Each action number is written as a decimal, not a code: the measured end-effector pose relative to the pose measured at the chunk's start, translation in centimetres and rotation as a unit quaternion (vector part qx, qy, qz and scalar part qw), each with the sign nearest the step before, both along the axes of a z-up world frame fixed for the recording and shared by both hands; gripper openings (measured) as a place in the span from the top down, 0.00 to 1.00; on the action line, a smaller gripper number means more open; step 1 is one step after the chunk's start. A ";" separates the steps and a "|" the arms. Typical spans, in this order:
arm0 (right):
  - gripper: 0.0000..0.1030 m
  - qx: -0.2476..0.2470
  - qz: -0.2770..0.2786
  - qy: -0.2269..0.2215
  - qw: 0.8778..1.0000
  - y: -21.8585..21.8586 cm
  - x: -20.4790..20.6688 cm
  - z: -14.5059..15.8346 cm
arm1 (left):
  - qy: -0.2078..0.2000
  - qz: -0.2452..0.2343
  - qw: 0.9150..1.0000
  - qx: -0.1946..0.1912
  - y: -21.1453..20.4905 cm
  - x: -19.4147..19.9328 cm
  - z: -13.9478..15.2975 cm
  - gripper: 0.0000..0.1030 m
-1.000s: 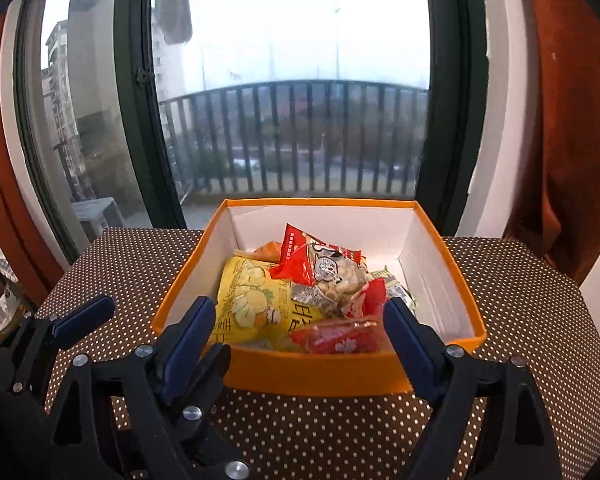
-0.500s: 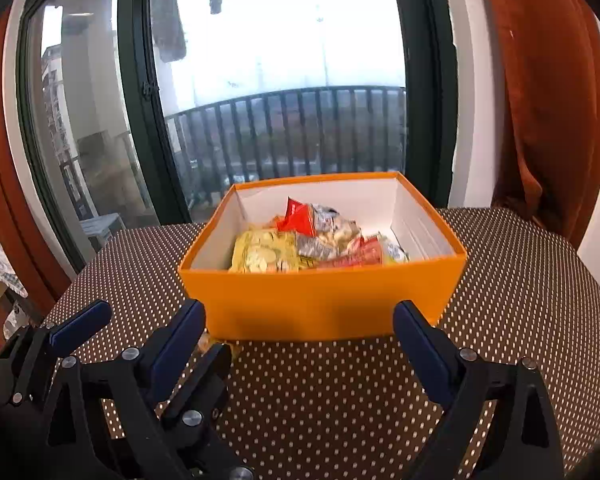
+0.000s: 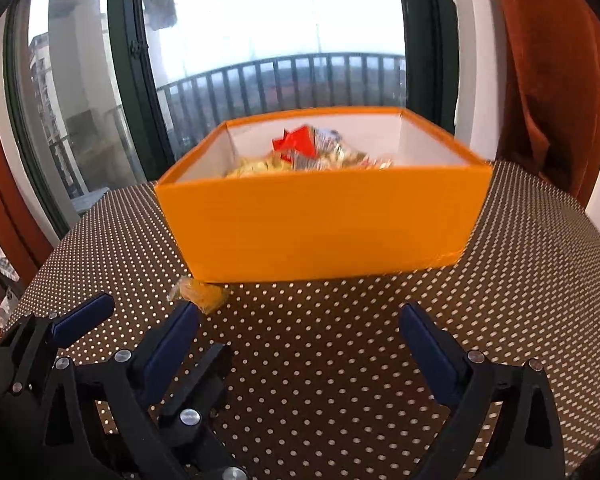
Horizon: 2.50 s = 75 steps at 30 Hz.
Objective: Organize snacks
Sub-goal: 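Withdraw both tools from the box toward the yellow wrapped cake, then grasp the yellow wrapped cake with the left tool, then lift the cake with the left tool and carry it over the box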
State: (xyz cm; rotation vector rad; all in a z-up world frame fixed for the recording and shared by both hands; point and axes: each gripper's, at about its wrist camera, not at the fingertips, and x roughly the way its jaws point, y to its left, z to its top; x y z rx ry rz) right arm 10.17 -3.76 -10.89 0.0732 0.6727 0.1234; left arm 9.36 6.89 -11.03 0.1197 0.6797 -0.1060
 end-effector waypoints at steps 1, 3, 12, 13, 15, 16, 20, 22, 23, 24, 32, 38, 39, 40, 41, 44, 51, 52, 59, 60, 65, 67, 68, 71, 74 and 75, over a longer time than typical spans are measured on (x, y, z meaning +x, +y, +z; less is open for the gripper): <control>0.02 0.002 -0.001 0.004 1.000 0.1 0.3 -0.4 | 0.004 0.001 1.000 0.003 0.3 0.3 -0.4 0.10; 0.02 0.003 0.001 0.016 1.000 0.4 1.0 -1.4 | 0.021 0.000 1.000 0.009 0.8 1.3 -1.4 0.10; 0.02 0.003 -0.005 0.046 0.999 0.9 4.1 -3.6 | 0.070 -0.010 0.997 0.038 2.6 6.0 -3.7 0.10; 0.02 0.003 -0.007 0.048 0.999 1.0 4.5 -3.7 | 0.074 -0.014 0.996 0.038 2.6 6.4 -3.9 0.10; 0.02 0.002 -0.010 0.051 0.999 0.9 5.3 -3.9 | 0.081 -0.015 0.996 0.036 2.6 7.3 -4.2 0.10; 0.02 0.002 -0.012 0.053 0.999 0.9 5.7 -4.0 | 0.085 -0.014 0.996 0.032 2.7 7.8 -4.3 0.10; 0.02 0.005 -0.014 0.062 0.998 0.8 7.3 -4.5 | 0.101 -0.013 0.995 0.016 3.0 9.5 -5.1 0.10; 0.02 0.017 -0.016 0.065 0.998 0.5 7.9 -4.3 | 0.102 -0.013 0.995 0.008 3.4 11.1 -5.2 0.13; 0.02 0.019 -0.018 0.068 0.997 0.4 8.2 -4.3 | 0.103 -0.012 0.995 0.007 3.5 11.5 -5.2 0.13; 0.02 0.023 -0.018 0.070 0.997 0.3 8.5 -4.3 | 0.104 -0.012 0.994 0.000 3.6 11.9 -5.3 0.18; 0.02 0.030 -0.027 0.073 0.997 -0.1 10.2 -4.0 | 0.097 0.001 0.995 -0.013 4.9 13.2 -5.1 0.45; 0.02 0.014 -0.023 0.070 0.997 -0.1 8.3 -3.9 | 0.096 -0.002 0.995 -0.012 4.6 11.1 -4.8 0.48; 0.02 0.012 -0.022 0.070 0.997 -0.1 8.0 -3.9 | 0.097 -0.005 0.995 -0.011 4.0 10.5 -4.6 0.49; 0.02 0.010 -0.020 0.071 0.997 -0.1 7.6 -3.9 | 0.098 -0.009 0.995 -0.011 3.7 10.0 -4.7 0.49; 0.02 0.008 -0.019 0.072 0.997 -0.1 7.1 -3.9 | 0.099 -0.013 0.995 -0.012 3.1 9.1 -4.5 0.49; 0.02 0.005 -0.019 0.075 0.997 -0.4 5.9 -4.1 | 0.094 -0.023 0.995 -0.007 1.7 7.4 -4.4 0.49; 0.02 0.001 -0.024 0.066 0.998 -1.9 3.3 -3.5 | 0.080 -0.021 0.997 -0.011 -0.6 3.9 -4.1 0.49; 0.02 0.001 -0.024 0.064 0.998 -2.1 2.9 -3.4 | 0.078 -0.020 0.997 -0.011 -0.9 3.5 -3.8 0.49; 0.02 -0.005 -0.016 0.050 0.999 -3.7 0.9 -2.2 | 0.063 -0.006 0.998 -0.018 -2.9 1.4 -2.1 0.49; 0.02 -0.007 -0.015 0.048 0.999 -3.8 0.7 -1.9 | 0.060 -0.004 0.998 -0.017 -3.1 1.1 -1.8 0.49; 0.02 -0.012 -0.006 0.029 0.999 -4.8 -0.8 -0.1 | 0.043 0.005 0.999 -0.021 -4.1 -0.3 -0.2 0.49; 0.02 -0.010 -0.003 0.022 1.000 -5.1 -1.2 0.7 | 0.037 0.005 0.999 -0.020 -4.3 -1.1 0.4 0.49; 0.02 -0.009 -0.003 0.019 1.000 -4.9 -1.1 1.2 | 0.033 0.005 0.999 -0.019 -4.2 -1.5 0.7 0.49; 0.02 -0.007 -0.001 0.007 1.000 -4.9 -1.6 2.5 | 0.020 0.006 1.000 -0.017 -4.6 -2.3 2.2 0.49; 0.02 -0.008 -0.001 -0.009 1.000 -5.3 -2.0 3.9 | 0.007 0.012 1.000 -0.011 -5.2 -2.8 3.9 0.49; 0.02 -0.008 -0.001 -0.016 1.000 -5.4 -2.3 4.6 | 0.003 0.013 1.000 -0.009 -5.4 -3.0 4.3 0.49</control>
